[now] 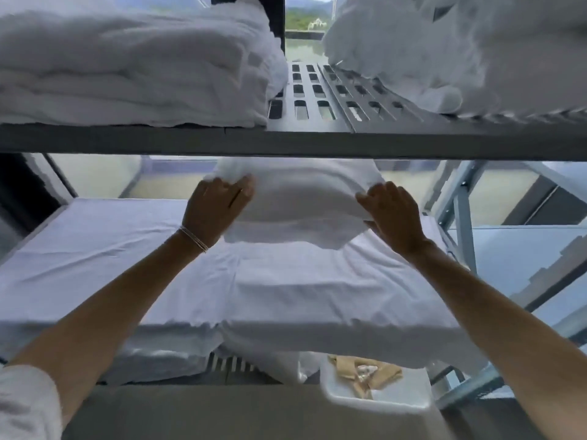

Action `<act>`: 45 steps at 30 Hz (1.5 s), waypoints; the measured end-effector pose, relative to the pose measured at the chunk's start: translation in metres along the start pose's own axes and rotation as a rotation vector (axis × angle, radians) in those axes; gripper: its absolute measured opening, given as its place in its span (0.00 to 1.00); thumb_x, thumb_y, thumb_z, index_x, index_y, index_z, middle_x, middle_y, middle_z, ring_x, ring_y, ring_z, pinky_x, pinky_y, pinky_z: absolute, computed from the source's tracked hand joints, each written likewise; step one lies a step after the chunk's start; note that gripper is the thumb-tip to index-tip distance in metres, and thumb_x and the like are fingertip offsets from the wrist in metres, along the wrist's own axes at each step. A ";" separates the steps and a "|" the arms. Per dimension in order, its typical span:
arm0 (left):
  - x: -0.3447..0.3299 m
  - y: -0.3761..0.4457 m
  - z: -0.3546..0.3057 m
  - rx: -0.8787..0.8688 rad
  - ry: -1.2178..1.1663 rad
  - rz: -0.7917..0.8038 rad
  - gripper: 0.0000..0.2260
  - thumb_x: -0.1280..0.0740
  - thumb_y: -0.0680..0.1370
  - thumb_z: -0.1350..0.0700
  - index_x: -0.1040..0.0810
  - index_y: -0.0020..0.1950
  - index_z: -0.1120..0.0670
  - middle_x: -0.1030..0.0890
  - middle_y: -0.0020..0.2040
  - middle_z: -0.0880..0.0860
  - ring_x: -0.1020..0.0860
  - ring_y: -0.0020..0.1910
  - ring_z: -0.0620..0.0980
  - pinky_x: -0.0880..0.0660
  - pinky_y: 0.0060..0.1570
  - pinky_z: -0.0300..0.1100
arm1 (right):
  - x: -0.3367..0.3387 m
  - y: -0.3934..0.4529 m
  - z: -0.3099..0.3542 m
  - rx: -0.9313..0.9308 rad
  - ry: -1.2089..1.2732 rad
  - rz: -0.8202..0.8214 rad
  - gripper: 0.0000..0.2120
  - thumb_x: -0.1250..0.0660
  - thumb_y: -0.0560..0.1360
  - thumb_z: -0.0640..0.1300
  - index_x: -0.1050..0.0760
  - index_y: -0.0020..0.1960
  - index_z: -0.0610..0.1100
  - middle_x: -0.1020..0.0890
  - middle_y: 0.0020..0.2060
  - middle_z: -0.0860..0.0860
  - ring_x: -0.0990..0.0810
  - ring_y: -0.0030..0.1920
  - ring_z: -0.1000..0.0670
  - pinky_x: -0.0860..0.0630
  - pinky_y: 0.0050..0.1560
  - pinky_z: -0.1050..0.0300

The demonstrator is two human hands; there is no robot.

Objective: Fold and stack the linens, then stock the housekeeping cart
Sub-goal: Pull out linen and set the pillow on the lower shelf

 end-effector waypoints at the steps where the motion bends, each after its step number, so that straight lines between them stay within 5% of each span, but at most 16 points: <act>1: -0.019 -0.014 -0.011 -0.024 0.013 -0.026 0.17 0.32 0.71 0.69 0.21 0.58 0.58 0.16 0.48 0.56 0.25 0.27 0.56 0.32 0.27 0.40 | -0.019 -0.009 0.005 -0.027 0.014 -0.024 0.28 0.23 0.57 0.37 0.32 0.53 0.46 0.24 0.40 0.46 0.25 0.38 0.44 0.28 0.35 0.54; 6: -0.123 -0.146 -0.101 -0.100 -0.014 0.073 0.16 0.41 0.73 0.64 0.28 0.60 0.53 0.20 0.59 0.50 0.22 0.34 0.53 0.33 0.35 0.45 | -0.127 -0.125 0.070 0.020 0.107 0.034 0.15 0.38 0.66 0.36 0.31 0.50 0.49 0.24 0.40 0.47 0.27 0.39 0.45 0.32 0.39 0.51; 8: -0.147 -0.203 -0.143 -0.127 -0.057 0.140 0.13 0.44 0.76 0.65 0.29 0.56 0.51 0.25 0.62 0.50 0.24 0.38 0.53 0.36 0.39 0.47 | -0.156 -0.182 0.096 0.044 0.197 0.187 0.18 0.44 0.64 0.35 0.32 0.52 0.48 0.26 0.43 0.46 0.24 0.38 0.43 0.30 0.38 0.52; 11: -0.145 -0.231 -0.162 -0.043 -0.189 0.368 0.20 0.33 0.64 0.59 0.30 0.55 0.51 0.29 0.62 0.49 0.31 0.43 0.54 0.37 0.40 0.46 | -0.163 -0.211 0.109 -0.030 0.288 0.518 0.27 0.32 0.55 0.38 0.33 0.53 0.49 0.27 0.43 0.47 0.23 0.39 0.42 0.29 0.36 0.53; 12: -0.143 -0.225 -0.159 -0.005 -0.267 0.459 0.26 0.29 0.57 0.53 0.30 0.54 0.50 0.27 0.59 0.49 0.30 0.43 0.54 0.34 0.39 0.45 | -0.161 -0.202 0.105 -0.044 0.337 0.616 0.30 0.27 0.52 0.41 0.33 0.52 0.50 0.26 0.43 0.48 0.23 0.41 0.42 0.29 0.36 0.53; 14: -0.136 -0.201 -0.142 0.138 -0.353 0.513 0.22 0.35 0.58 0.41 0.26 0.49 0.47 0.22 0.52 0.47 0.25 0.41 0.54 0.28 0.36 0.45 | -0.155 -0.183 0.091 -0.157 0.441 0.760 0.29 0.23 0.55 0.52 0.31 0.53 0.54 0.26 0.49 0.50 0.25 0.53 0.43 0.29 0.44 0.50; 16: -0.134 -0.180 -0.125 0.284 -0.374 0.523 0.19 0.41 0.63 0.38 0.21 0.46 0.46 0.19 0.49 0.47 0.22 0.43 0.54 0.24 0.35 0.47 | -0.154 -0.170 0.078 -0.271 0.512 0.876 0.29 0.35 0.63 0.68 0.30 0.61 0.57 0.31 0.60 0.51 0.37 0.64 0.45 0.31 0.55 0.47; 19: -0.142 -0.157 -0.124 0.254 -0.320 0.643 0.21 0.44 0.68 0.41 0.18 0.51 0.46 0.19 0.56 0.52 0.22 0.54 0.56 0.23 0.48 0.53 | -0.154 -0.146 0.095 -0.141 0.463 0.750 0.36 0.57 0.65 0.77 0.36 0.67 0.63 0.35 0.70 0.49 0.43 0.71 0.45 0.37 0.62 0.31; 22: -0.161 -0.119 -0.140 0.184 -0.326 0.712 0.24 0.48 0.72 0.42 0.22 0.62 0.45 0.25 0.67 0.51 0.28 0.66 0.57 0.39 0.66 0.60 | -0.163 -0.102 0.117 -0.101 0.388 0.751 0.41 0.73 0.66 0.72 0.49 0.75 0.61 0.49 0.77 0.51 0.55 0.77 0.45 0.54 0.66 0.26; 27: -0.215 -0.129 -0.153 0.301 -0.336 0.941 0.34 0.69 0.69 0.36 0.52 0.75 0.37 0.56 0.78 0.43 0.59 0.76 0.53 0.62 0.70 0.61 | -0.218 -0.094 0.131 -0.254 0.383 0.919 0.44 0.78 0.61 0.71 0.61 0.75 0.61 0.59 0.77 0.56 0.63 0.76 0.46 0.62 0.66 0.25; 29: -0.230 -0.144 -0.155 0.375 -0.334 1.026 0.34 0.71 0.67 0.35 0.55 0.74 0.34 0.59 0.77 0.42 0.63 0.76 0.53 0.62 0.70 0.62 | -0.236 -0.100 0.136 -0.264 0.403 0.988 0.37 0.74 0.68 0.71 0.62 0.75 0.62 0.60 0.76 0.57 0.64 0.76 0.46 0.63 0.64 0.24; 33: -0.226 -0.119 -0.146 0.350 -0.388 1.194 0.24 0.57 0.78 0.34 0.52 0.74 0.34 0.57 0.77 0.42 0.60 0.76 0.57 0.62 0.67 0.67 | -0.232 -0.084 0.122 -0.188 0.393 1.080 0.26 0.59 0.78 0.65 0.60 0.74 0.64 0.60 0.76 0.58 0.65 0.75 0.44 0.64 0.62 0.23; 36: -0.228 -0.095 -0.129 0.343 -0.332 1.032 0.22 0.53 0.80 0.38 0.45 0.74 0.38 0.51 0.78 0.46 0.58 0.76 0.57 0.63 0.70 0.62 | -0.237 -0.081 0.099 -0.221 0.350 1.004 0.24 0.57 0.78 0.65 0.58 0.73 0.68 0.59 0.76 0.60 0.65 0.75 0.41 0.63 0.64 0.23; 41: -0.262 -0.071 -0.157 -0.008 -0.330 0.838 0.24 0.57 0.79 0.44 0.42 0.75 0.43 0.43 0.77 0.47 0.48 0.77 0.51 0.61 0.71 0.59 | -0.262 -0.054 0.107 -0.202 0.336 0.910 0.25 0.58 0.80 0.61 0.59 0.76 0.61 0.59 0.76 0.62 0.65 0.75 0.44 0.63 0.62 0.21; 43: -0.276 -0.073 -0.168 0.068 -0.357 0.908 0.24 0.59 0.80 0.43 0.50 0.77 0.45 0.49 0.78 0.45 0.54 0.77 0.50 0.65 0.69 0.61 | -0.270 -0.044 0.119 -0.217 0.373 0.916 0.26 0.57 0.80 0.60 0.58 0.77 0.57 0.59 0.76 0.62 0.63 0.76 0.45 0.61 0.62 0.20; 45: -0.289 -0.081 -0.171 0.237 -0.361 1.018 0.24 0.57 0.80 0.40 0.56 0.76 0.40 0.57 0.77 0.41 0.61 0.76 0.53 0.68 0.67 0.65 | -0.282 -0.048 0.118 -0.288 0.390 0.951 0.26 0.58 0.79 0.64 0.58 0.75 0.64 0.60 0.75 0.62 0.64 0.76 0.43 0.64 0.60 0.20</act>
Point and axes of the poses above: each hand's wrist, its own y-axis towards the middle knuckle, its own x-axis out of the back of the hand, z = x × y, the point moved 2 cm from there along y, towards the middle knuckle
